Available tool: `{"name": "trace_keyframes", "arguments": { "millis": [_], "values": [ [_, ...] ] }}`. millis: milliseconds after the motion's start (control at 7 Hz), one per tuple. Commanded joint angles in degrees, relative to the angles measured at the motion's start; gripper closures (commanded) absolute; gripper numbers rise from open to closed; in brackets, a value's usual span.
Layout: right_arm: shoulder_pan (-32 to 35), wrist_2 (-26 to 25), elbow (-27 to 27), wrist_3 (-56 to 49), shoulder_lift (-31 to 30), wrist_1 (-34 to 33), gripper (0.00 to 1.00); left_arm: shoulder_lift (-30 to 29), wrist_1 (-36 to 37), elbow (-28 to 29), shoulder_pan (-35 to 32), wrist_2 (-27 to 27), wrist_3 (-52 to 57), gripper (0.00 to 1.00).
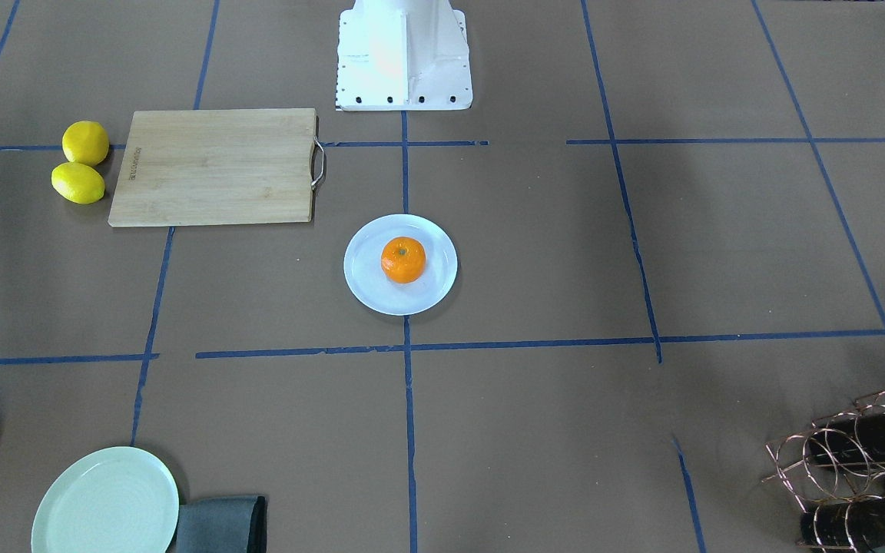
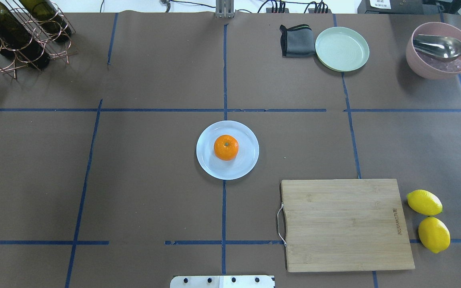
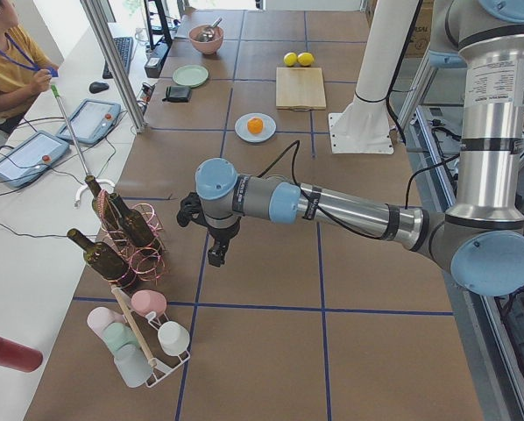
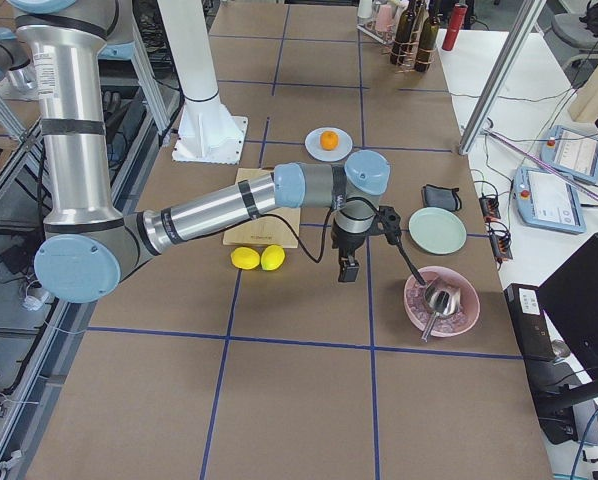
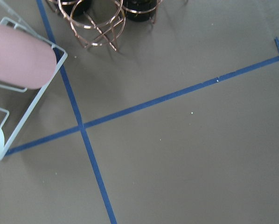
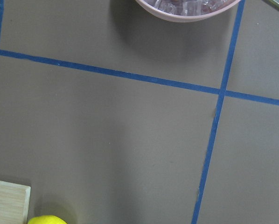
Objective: Pick orange to plate
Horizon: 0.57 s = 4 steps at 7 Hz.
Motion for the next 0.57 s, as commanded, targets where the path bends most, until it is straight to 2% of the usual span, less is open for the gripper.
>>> {"name": "trace_keyframes", "arguments": {
  "millis": [0, 429],
  "values": [
    [0.3, 1.0, 0.1, 0.1, -1.0, 0.0, 0.00, 1.5, 2.5, -1.1, 0.0, -0.1, 0.2, 0.00],
    [0.3, 1.0, 0.2, 0.1, -1.6, 0.3, 0.00, 2.4, 2.0, -1.1, 0.3, -0.5, 0.2, 0.00]
  ]
}}
